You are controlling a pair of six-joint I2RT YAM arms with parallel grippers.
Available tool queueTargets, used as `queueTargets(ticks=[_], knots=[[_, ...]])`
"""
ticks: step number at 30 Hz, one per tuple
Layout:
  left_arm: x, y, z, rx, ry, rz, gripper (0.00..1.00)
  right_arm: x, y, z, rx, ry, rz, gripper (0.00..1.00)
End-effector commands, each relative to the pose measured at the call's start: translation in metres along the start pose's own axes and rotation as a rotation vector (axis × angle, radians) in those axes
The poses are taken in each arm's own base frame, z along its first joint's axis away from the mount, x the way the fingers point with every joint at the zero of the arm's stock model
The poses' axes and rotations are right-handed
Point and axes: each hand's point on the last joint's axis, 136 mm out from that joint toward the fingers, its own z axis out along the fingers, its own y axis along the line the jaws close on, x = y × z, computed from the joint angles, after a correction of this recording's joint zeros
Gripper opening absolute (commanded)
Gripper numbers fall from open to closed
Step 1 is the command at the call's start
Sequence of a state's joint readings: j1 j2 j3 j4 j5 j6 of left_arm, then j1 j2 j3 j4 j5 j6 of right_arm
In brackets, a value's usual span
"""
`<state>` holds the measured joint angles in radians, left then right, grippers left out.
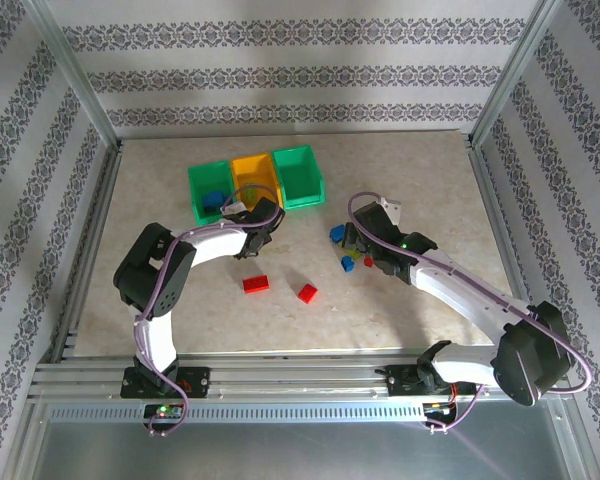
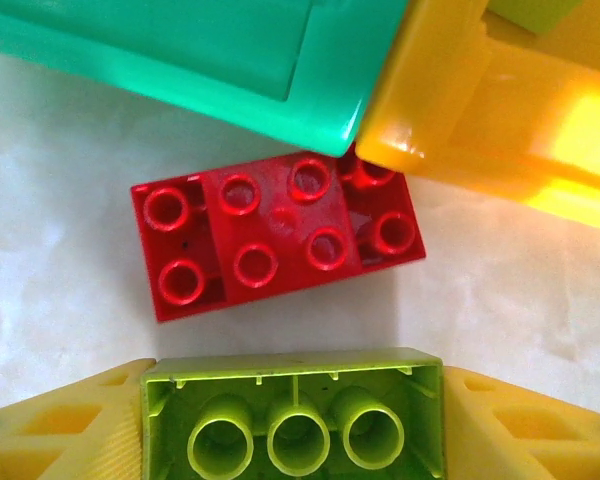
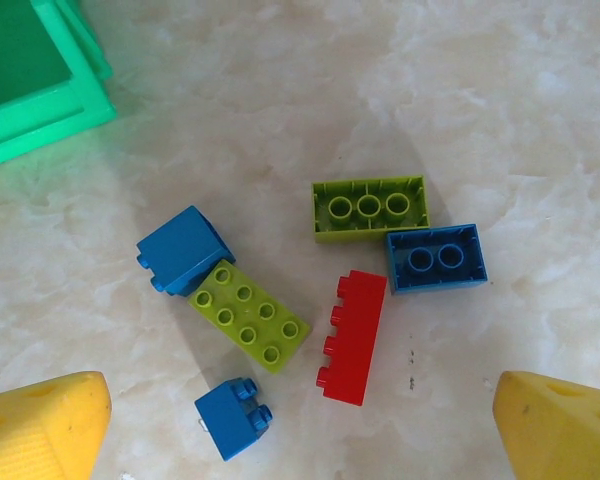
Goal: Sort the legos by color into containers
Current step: Pick up the lego from the center of the table, then place the lego in the container.
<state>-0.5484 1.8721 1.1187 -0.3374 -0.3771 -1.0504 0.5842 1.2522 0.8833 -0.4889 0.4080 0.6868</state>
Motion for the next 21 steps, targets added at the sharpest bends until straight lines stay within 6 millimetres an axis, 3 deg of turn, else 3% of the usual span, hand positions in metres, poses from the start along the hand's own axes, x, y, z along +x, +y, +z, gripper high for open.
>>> queueTargets(ticks=[1, 7, 11, 16, 21], knots=[[0.003, 0.0, -0.024, 0.027, -0.005, 0.056, 0.61, -0.003, -0.012, -0.003, 0.036, -0.022, 0.03, 0.98], [0.007, -0.015, -0.064, 0.125, -0.021, 0.113, 0.61, -0.004, -0.016, -0.006, 0.042, -0.034, 0.037, 0.98], [-0.002, -0.03, -0.087, 0.193, -0.054, 0.144, 0.62, -0.005, -0.018, -0.007, 0.046, -0.043, 0.049, 0.98], [-0.024, -0.047, -0.101, 0.226, -0.126, 0.201, 0.62, -0.007, -0.02, -0.009, 0.05, -0.047, 0.054, 0.98], [-0.054, -0.065, -0.096, 0.21, -0.189, 0.303, 0.63, -0.005, -0.023, -0.009, 0.057, -0.043, 0.056, 0.98]])
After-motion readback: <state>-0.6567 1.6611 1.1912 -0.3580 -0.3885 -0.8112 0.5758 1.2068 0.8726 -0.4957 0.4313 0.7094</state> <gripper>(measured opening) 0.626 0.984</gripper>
